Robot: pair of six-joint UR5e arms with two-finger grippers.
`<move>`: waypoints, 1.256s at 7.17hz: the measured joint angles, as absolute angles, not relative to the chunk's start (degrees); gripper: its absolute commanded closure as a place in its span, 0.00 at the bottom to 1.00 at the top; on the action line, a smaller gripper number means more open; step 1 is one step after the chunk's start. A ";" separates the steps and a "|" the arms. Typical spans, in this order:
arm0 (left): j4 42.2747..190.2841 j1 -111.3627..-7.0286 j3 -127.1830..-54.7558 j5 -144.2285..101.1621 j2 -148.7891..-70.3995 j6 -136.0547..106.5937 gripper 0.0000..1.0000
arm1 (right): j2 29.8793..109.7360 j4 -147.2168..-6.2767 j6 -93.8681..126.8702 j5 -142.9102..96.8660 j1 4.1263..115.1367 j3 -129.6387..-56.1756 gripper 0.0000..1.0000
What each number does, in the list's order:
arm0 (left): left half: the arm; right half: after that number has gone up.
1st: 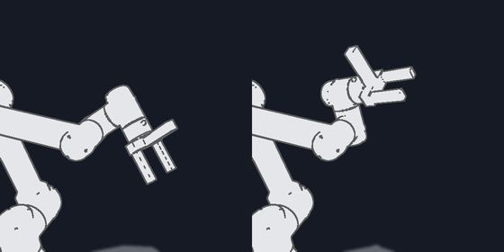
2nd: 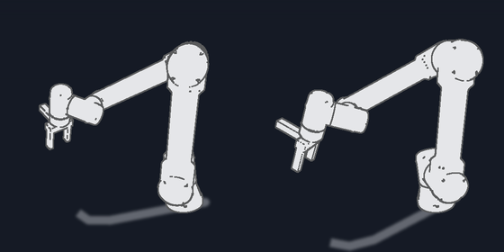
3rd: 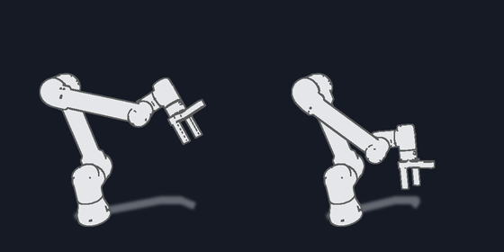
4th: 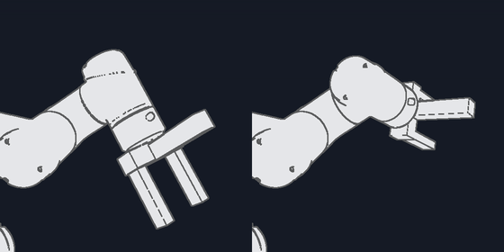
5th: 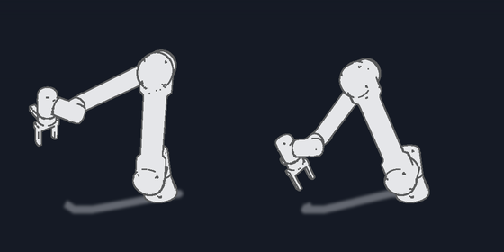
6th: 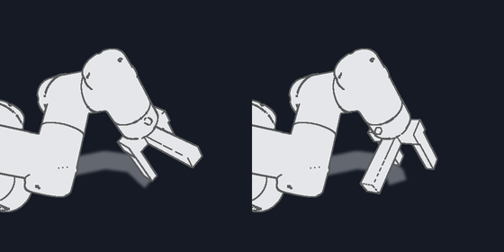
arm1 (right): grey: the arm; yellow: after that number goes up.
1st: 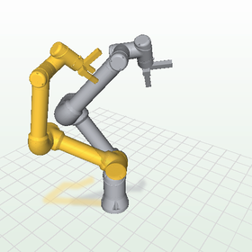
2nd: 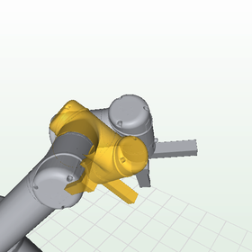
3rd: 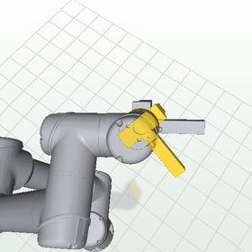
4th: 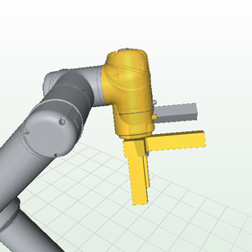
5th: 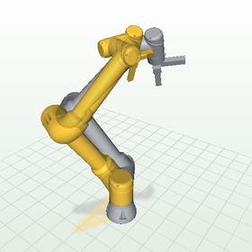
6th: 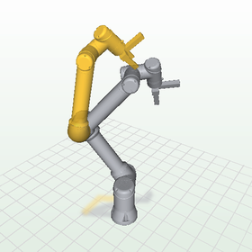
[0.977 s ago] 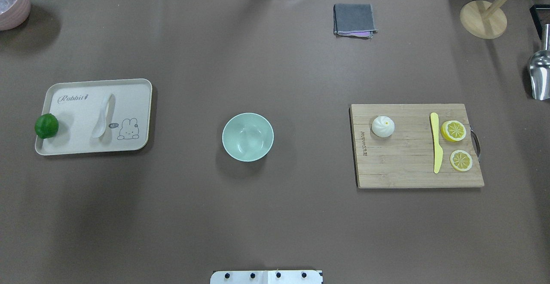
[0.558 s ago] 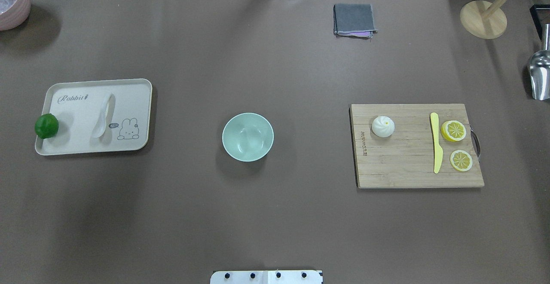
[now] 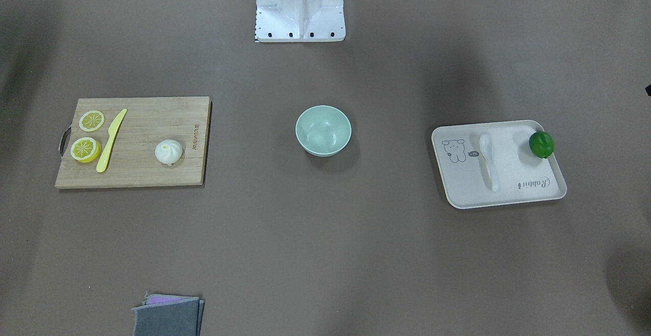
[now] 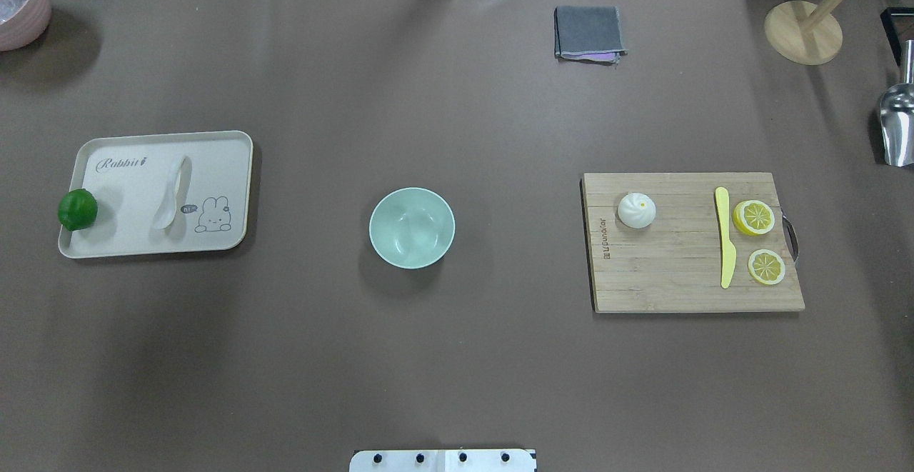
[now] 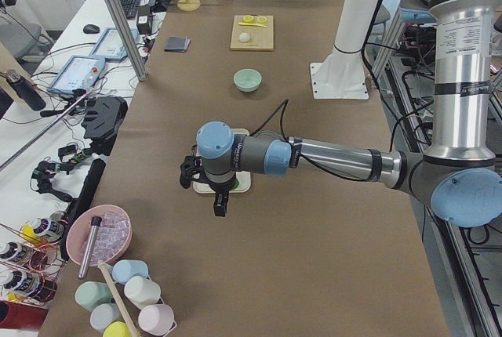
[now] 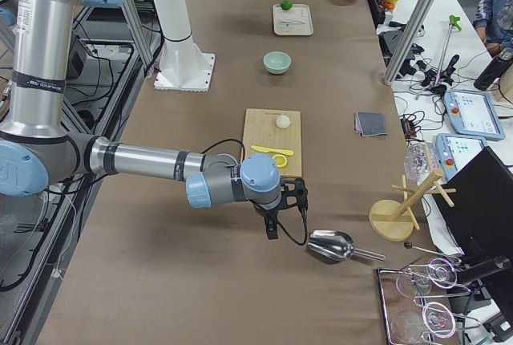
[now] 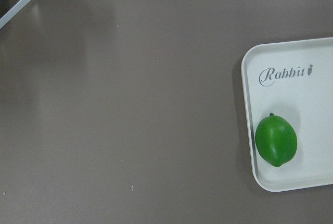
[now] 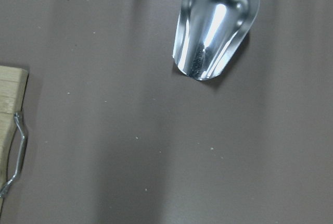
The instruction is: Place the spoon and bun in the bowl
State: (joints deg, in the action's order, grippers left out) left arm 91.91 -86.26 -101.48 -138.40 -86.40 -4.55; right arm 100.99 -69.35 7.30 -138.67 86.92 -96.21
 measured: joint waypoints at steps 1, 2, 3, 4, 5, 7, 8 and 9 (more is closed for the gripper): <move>94.82 -85.86 -101.38 -139.32 -86.35 -4.78 0.03 | 100.40 -65.28 13.65 -138.73 83.84 -96.23 0.00; 98.17 -84.63 -101.32 -140.83 -86.53 -7.23 0.03 | 100.02 -60.83 19.86 -138.59 80.67 -96.26 0.00; 101.47 -81.58 -101.32 -141.46 -87.59 -14.19 0.03 | 99.44 -57.30 25.43 -137.95 77.43 -96.30 0.00; 104.48 -76.69 -101.17 -140.04 -89.52 -22.63 0.07 | 98.28 -55.45 29.69 -136.68 74.34 -96.39 0.00; 106.34 -70.98 -100.89 -136.20 -91.76 -29.63 0.09 | 96.87 -54.73 32.94 -135.11 71.58 -96.74 0.00; 107.76 -61.22 -97.29 -128.64 -96.96 -36.97 0.18 | 93.50 -54.44 39.71 -132.91 66.54 -97.99 0.00; 108.26 -58.77 -93.87 -127.34 -99.92 -37.88 0.23 | 91.67 -54.42 43.09 -131.77 64.01 -98.58 0.00; 108.58 -57.24 -90.51 -126.84 -103.05 -38.19 0.30 | 90.13 -54.41 46.63 -130.23 61.41 -99.31 0.00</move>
State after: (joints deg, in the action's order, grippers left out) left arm 108.58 -57.24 -90.51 -126.84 -103.05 -38.19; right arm 90.13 -54.41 46.63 -130.23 61.41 -99.31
